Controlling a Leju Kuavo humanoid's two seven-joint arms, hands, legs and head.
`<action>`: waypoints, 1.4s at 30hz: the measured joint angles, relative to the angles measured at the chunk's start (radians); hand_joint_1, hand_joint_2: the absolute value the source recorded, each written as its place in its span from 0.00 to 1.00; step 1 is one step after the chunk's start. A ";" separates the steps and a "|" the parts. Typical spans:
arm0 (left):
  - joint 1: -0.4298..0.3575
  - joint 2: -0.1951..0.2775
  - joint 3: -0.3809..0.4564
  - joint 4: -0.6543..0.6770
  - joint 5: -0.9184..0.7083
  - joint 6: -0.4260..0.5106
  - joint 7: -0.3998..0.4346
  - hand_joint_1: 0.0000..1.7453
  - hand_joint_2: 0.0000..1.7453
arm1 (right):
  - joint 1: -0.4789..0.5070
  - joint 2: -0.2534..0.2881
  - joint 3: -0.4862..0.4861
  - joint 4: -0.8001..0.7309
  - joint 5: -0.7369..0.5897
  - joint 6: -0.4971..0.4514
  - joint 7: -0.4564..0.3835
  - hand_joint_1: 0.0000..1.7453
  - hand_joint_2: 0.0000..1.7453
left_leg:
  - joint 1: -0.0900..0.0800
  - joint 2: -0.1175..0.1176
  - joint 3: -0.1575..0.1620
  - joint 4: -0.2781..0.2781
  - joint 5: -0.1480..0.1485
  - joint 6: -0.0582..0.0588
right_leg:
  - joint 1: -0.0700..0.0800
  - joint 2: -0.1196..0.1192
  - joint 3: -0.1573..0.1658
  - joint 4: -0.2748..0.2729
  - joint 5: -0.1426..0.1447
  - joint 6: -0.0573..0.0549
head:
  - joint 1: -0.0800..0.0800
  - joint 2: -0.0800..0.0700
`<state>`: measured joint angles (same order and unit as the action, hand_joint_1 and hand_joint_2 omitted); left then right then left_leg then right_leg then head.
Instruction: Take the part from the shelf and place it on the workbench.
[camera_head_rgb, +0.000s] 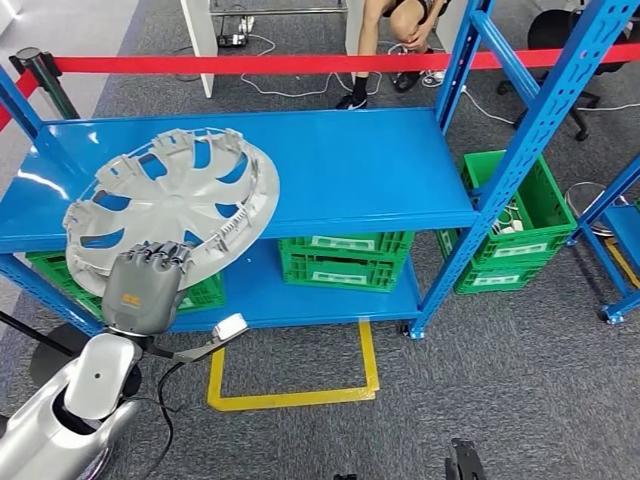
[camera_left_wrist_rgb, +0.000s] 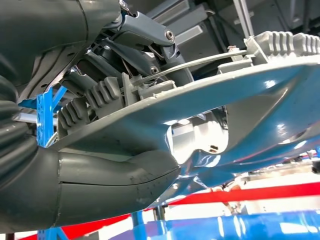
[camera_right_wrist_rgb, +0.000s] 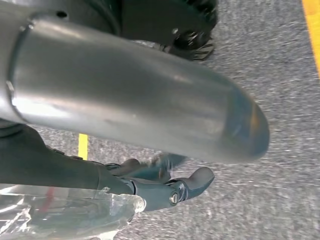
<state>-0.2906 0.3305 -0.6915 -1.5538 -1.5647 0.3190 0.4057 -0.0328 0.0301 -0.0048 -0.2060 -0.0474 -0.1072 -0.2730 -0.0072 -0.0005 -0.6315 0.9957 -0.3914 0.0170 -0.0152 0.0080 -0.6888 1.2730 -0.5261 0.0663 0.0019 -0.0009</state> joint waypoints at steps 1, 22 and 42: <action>0.004 -0.001 0.006 0.000 0.000 0.000 -0.004 1.00 1.00 | -0.001 0.000 0.000 0.000 0.001 0.000 0.001 0.00 0.00 | 0.000 0.000 -0.011 0.000 0.010 -0.002 | 0.002 0.000 0.051 -0.063 0.019 -0.004 | 0.000 0.000; 0.083 0.005 0.121 -0.020 -0.001 0.034 -0.056 1.00 1.00 | 0.000 0.004 -0.001 0.002 0.030 -0.017 0.001 0.00 0.00 | 0.020 -0.003 0.135 -0.022 -0.106 -0.038 | -0.008 -0.002 0.003 -0.271 0.200 -0.003 | -0.006 0.000; 0.165 0.013 0.229 -0.037 -0.001 0.058 -0.124 1.00 1.00 | -0.004 0.027 0.000 0.005 0.049 -0.033 0.004 0.00 0.00 | 0.004 0.000 -0.070 0.161 -0.138 -0.056 | 0.017 -0.003 0.141 -0.290 0.081 -0.071 | -0.008 0.000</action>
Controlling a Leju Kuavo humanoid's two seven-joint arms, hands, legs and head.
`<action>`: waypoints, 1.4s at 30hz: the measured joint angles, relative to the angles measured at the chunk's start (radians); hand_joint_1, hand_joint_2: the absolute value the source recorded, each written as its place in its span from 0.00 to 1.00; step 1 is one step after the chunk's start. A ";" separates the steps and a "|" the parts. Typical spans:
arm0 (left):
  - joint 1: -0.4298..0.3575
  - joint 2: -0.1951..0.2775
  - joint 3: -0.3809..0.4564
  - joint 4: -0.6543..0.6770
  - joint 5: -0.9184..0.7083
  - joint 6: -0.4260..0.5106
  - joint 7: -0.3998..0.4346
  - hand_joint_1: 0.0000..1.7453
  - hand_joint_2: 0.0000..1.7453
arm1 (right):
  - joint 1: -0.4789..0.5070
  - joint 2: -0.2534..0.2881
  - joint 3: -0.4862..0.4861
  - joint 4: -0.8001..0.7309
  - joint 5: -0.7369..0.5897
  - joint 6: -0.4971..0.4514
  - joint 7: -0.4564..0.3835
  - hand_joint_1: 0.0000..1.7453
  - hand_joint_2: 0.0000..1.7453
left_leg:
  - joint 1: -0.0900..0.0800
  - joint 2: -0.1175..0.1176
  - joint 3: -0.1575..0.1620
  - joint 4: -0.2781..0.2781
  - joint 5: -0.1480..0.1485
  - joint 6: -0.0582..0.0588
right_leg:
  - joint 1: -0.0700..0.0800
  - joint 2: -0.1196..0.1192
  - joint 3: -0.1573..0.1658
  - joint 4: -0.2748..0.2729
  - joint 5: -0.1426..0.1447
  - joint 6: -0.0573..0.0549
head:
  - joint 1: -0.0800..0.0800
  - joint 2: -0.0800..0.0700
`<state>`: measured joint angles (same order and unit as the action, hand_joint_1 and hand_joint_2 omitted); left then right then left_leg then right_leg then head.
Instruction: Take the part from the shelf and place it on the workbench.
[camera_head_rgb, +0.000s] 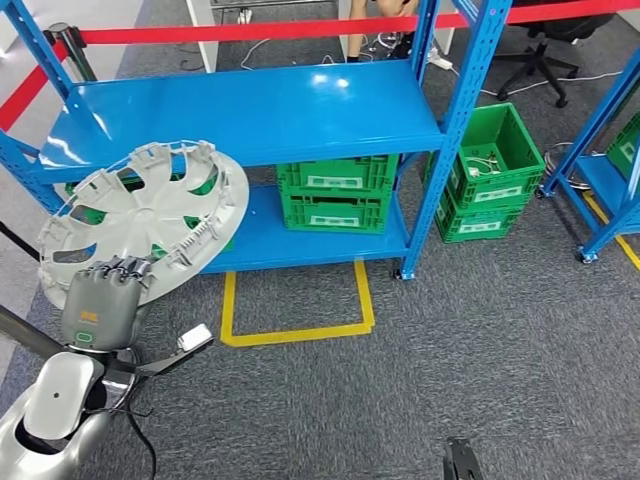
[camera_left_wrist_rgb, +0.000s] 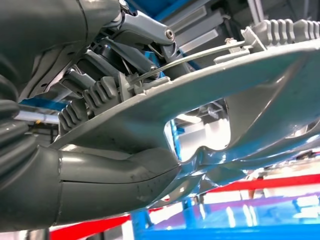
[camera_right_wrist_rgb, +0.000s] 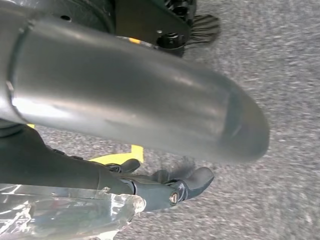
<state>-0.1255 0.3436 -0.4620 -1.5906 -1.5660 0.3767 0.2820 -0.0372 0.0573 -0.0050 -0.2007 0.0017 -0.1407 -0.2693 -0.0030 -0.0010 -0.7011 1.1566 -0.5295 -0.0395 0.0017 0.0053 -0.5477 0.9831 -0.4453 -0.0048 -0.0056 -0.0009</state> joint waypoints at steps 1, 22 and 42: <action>0.005 0.000 0.006 0.000 0.000 0.000 -0.003 1.00 1.00 | 0.000 0.002 0.000 0.000 0.001 -0.001 0.000 0.00 0.00 | 0.002 0.000 -0.009 0.063 -0.026 -0.004 | 0.000 0.000 -0.016 0.001 0.012 0.001 | 0.000 0.000; 0.035 -0.029 0.097 -0.007 0.000 -0.001 -0.075 1.00 1.00 | -0.001 0.012 0.001 0.001 0.002 0.000 0.002 0.00 0.00 | 0.000 0.003 0.083 -0.185 0.156 0.042 | -0.003 -0.001 0.022 0.091 -0.043 0.044 | 0.007 0.000; 0.053 -0.058 0.167 -0.007 0.000 -0.002 -0.113 1.00 1.00 | 0.005 0.015 0.000 0.003 0.017 0.000 0.000 0.00 0.00 | 0.001 0.002 0.223 -0.222 0.057 0.033 | 0.000 -0.001 -0.144 -0.007 0.137 0.040 | 0.004 0.000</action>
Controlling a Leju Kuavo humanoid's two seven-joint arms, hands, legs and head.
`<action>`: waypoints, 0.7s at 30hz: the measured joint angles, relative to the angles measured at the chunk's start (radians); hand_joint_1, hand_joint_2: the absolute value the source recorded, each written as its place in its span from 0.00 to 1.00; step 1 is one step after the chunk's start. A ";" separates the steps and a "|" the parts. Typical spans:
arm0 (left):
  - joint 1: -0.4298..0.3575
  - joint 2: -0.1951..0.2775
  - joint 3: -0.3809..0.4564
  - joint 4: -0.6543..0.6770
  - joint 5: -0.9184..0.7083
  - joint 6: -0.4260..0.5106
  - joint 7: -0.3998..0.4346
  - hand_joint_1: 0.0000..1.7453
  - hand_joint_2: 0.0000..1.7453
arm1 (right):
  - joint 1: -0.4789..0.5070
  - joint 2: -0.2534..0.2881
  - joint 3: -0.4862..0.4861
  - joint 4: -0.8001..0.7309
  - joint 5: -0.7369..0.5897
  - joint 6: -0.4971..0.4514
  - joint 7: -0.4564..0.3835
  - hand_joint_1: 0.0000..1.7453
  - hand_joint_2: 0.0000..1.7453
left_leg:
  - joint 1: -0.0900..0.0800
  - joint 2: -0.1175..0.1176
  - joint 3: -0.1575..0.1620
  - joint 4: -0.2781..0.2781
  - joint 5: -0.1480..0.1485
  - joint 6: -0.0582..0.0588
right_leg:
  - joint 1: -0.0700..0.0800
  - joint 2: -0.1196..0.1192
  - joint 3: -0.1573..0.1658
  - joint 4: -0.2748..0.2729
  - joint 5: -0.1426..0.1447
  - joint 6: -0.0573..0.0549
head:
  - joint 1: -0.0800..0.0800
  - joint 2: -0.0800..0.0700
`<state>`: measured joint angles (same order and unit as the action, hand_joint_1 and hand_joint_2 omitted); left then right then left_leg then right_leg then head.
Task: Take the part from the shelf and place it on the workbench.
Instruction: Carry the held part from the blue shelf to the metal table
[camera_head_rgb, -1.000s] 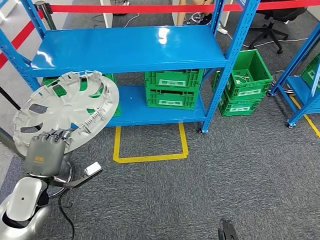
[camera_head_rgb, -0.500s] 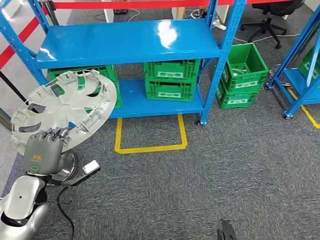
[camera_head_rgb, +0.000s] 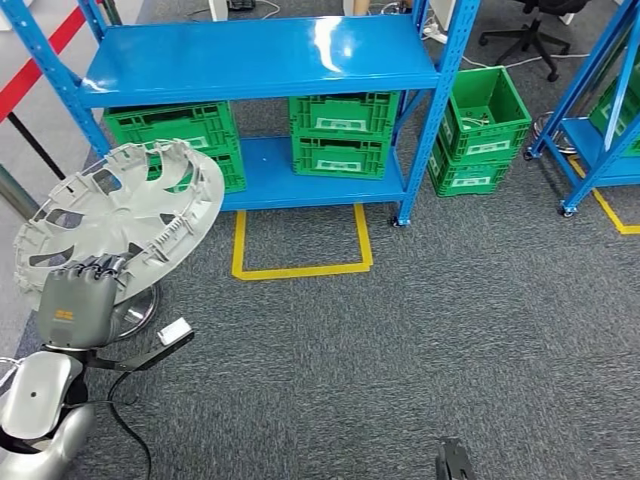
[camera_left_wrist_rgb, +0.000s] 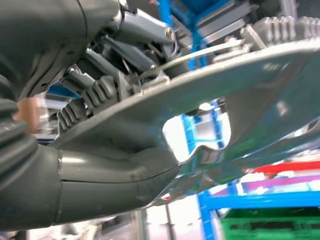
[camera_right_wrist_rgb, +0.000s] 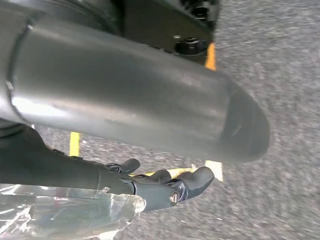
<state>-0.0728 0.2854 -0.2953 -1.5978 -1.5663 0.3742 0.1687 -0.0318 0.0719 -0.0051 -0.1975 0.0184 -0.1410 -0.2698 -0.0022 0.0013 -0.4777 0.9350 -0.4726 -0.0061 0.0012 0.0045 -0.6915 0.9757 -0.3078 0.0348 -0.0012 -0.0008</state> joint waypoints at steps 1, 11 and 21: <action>0.002 -0.002 0.002 0.000 0.000 0.000 -0.001 1.00 1.00 | 0.005 0.000 0.000 0.001 0.000 0.001 0.000 0.00 0.00 | 0.002 0.001 -0.010 -0.002 0.010 0.008 | -0.001 0.001 -0.011 0.022 -0.030 0.007 | 0.002 0.000; 0.017 -0.030 0.040 0.000 0.001 -0.015 -0.036 1.00 1.00 | -0.002 0.001 0.001 0.001 0.000 0.018 -0.005 0.00 0.00 | 0.002 0.003 -0.105 0.031 0.073 0.007 | 0.000 0.004 0.139 0.056 -0.149 0.010 | 0.008 0.000; 0.024 -0.051 0.073 0.000 0.028 -0.022 -0.078 1.00 1.00 | -0.001 0.001 0.000 0.001 0.000 0.034 -0.007 0.00 0.00 | 0.007 0.000 -0.219 0.324 -0.086 -0.035 | -0.002 0.002 0.101 0.017 -0.106 -0.038 | 0.005 0.000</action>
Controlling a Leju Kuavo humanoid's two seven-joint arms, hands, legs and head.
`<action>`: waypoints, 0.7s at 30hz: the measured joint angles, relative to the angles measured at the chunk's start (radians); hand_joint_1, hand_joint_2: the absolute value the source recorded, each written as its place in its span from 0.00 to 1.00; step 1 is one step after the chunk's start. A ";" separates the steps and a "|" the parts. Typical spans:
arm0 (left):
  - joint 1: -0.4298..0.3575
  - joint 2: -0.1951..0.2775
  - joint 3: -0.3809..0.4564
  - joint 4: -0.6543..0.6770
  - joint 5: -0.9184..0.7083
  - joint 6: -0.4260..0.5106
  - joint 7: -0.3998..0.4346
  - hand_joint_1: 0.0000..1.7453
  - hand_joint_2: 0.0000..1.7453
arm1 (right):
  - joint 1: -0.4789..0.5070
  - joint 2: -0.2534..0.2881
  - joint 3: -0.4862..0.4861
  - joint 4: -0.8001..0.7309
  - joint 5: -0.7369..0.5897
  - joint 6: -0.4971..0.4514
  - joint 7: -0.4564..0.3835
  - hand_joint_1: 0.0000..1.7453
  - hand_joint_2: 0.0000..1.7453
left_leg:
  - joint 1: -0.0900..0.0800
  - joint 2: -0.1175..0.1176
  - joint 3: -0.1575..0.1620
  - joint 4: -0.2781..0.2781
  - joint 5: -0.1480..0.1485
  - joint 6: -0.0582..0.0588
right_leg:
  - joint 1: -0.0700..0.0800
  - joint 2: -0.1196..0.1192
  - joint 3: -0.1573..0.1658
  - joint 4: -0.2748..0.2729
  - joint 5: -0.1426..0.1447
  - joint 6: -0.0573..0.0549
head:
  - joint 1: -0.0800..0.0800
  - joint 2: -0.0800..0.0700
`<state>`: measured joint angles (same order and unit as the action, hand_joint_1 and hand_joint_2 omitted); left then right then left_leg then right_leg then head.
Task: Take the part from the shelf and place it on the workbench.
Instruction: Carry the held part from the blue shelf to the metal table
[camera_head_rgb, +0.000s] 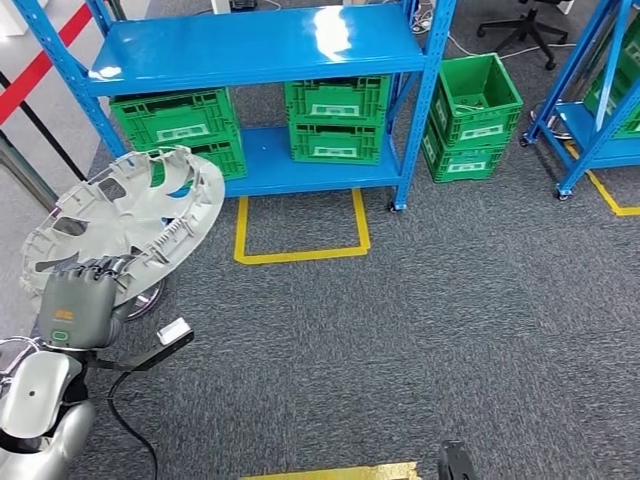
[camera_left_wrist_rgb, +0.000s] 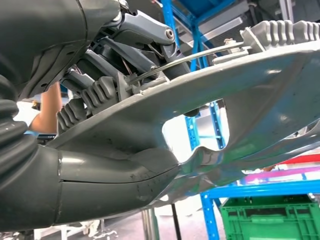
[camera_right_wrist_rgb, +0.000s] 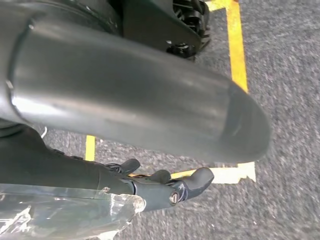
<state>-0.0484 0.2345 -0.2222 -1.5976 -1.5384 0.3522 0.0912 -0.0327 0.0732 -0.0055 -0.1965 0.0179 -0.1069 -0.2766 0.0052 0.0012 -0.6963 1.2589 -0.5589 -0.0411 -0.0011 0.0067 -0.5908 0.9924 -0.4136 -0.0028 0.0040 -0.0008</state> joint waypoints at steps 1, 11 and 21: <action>0.001 -0.003 0.004 0.000 0.001 0.000 -0.004 1.00 1.00 | 0.000 0.000 0.000 0.000 0.000 0.000 0.000 0.00 0.00 | 0.000 0.000 0.010 0.006 0.013 0.000 | 0.000 0.000 -0.008 0.000 0.007 0.001 | 0.000 0.000; 0.010 -0.026 0.026 -0.018 0.004 0.001 -0.031 1.00 1.00 | 0.005 0.000 0.000 0.000 0.003 0.003 -0.004 0.00 0.00 | 0.002 -0.001 0.178 -0.296 0.104 0.045 | 0.001 0.001 -0.079 0.059 0.008 0.048 | 0.005 0.000; 0.029 -0.030 0.063 -0.028 0.017 0.000 -0.048 1.00 1.00 | -0.001 0.002 0.001 0.000 0.033 -0.007 0.000 0.00 0.00 | -0.003 -0.001 0.135 -0.287 0.142 0.037 | 0.000 0.002 0.040 0.023 -0.043 0.045 | 0.008 0.000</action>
<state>-0.0193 0.2045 -0.1594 -1.6252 -1.5214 0.3520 0.0430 -0.0333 0.0749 -0.0047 -0.1965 0.0508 -0.1143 -0.2762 0.0024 0.0000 -0.5617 0.9718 -0.4172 -0.0041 -0.0013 0.0091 -0.5511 1.0158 -0.4568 0.0426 0.0119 -0.0008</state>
